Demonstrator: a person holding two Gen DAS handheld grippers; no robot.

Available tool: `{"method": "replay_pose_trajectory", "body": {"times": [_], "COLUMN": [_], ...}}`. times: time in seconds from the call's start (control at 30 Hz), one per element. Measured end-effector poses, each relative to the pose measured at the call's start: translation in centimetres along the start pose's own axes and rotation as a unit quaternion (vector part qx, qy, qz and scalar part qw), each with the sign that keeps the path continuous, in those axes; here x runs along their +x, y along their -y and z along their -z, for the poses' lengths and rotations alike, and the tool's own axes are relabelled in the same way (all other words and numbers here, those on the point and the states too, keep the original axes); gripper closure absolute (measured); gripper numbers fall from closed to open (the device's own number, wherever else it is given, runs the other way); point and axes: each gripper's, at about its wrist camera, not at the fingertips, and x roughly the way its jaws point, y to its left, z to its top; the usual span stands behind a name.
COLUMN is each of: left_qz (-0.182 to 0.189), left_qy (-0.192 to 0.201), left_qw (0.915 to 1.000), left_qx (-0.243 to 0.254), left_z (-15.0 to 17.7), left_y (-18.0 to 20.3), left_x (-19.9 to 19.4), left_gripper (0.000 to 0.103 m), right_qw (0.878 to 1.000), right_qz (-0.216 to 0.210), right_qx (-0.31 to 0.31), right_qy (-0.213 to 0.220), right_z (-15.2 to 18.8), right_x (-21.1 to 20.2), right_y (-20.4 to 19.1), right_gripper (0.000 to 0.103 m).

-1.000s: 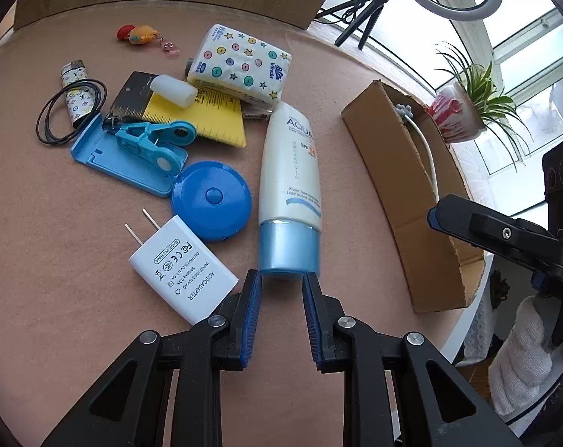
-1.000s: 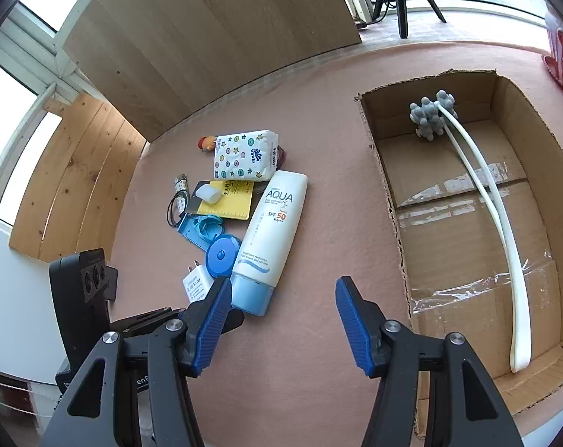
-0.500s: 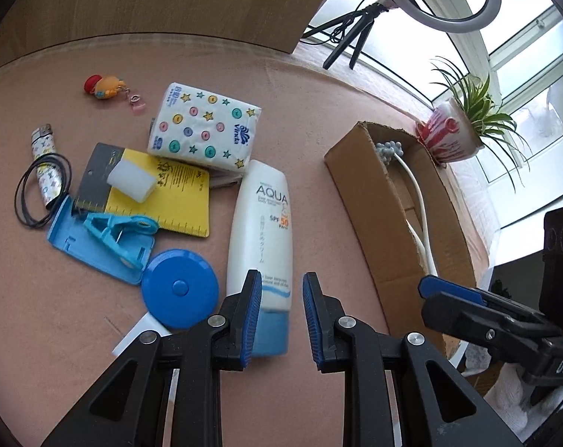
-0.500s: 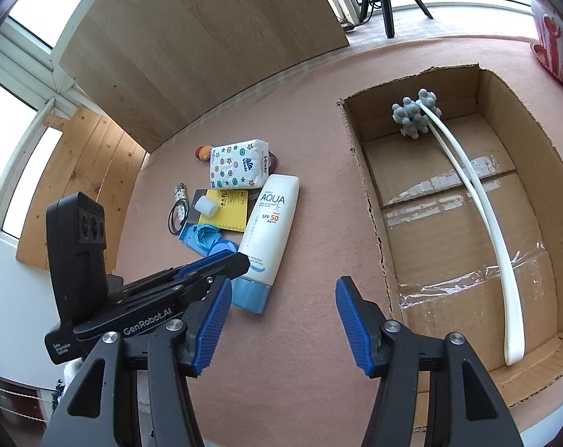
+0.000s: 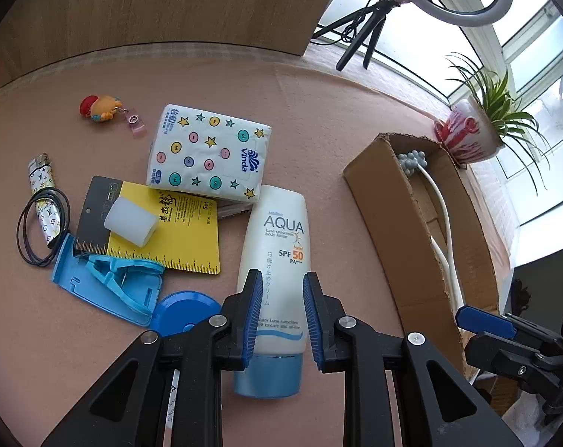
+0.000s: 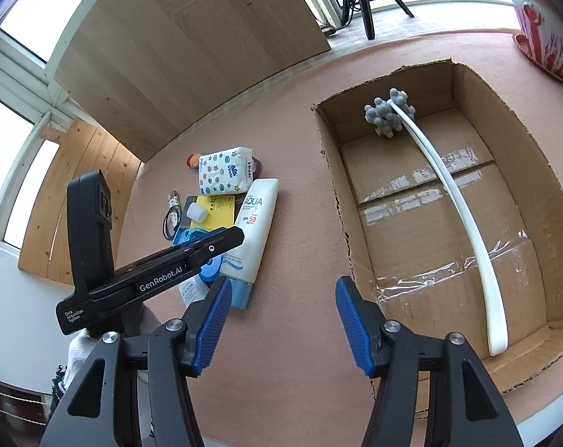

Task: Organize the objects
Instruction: 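Move the left tool to the AQUA sunscreen tube, then close the left gripper on the AQUA sunscreen tube and lift it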

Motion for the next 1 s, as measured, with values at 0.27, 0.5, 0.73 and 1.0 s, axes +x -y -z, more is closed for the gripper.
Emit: {"method": "replay_pose_trajectory", "body": {"times": [0.27,0.5,0.73,1.0], "left_qz": [-0.003,0.01,0.014,0.01], "left_qy": [-0.005,0.006,0.009,0.014], "left_qw": [1.0,0.9999,0.9998,0.9996], "left_qx": [0.0,0.006,0.01,0.021], "left_z": [0.9,2.6,4.8,7.3], "left_y": [-0.4,0.2,1.4,2.2], "left_x": [0.4,0.4,0.2,-0.6], "left_gripper": [0.079,0.078,0.076,0.075], "right_qw": [1.0,1.0,1.0,0.999], "right_qz": [-0.004,-0.003,-0.006,-0.01], "right_qx": [-0.002,-0.007,-0.014,-0.012], "right_qy": [-0.001,-0.012,-0.021,-0.043], "right_z": [0.1,0.1,0.2,0.5], "right_x": [0.0,0.7,1.2,2.7], "right_y": [-0.3,-0.9,-1.2,-1.8], "right_gripper": [0.049,0.049,0.049,0.049]}}
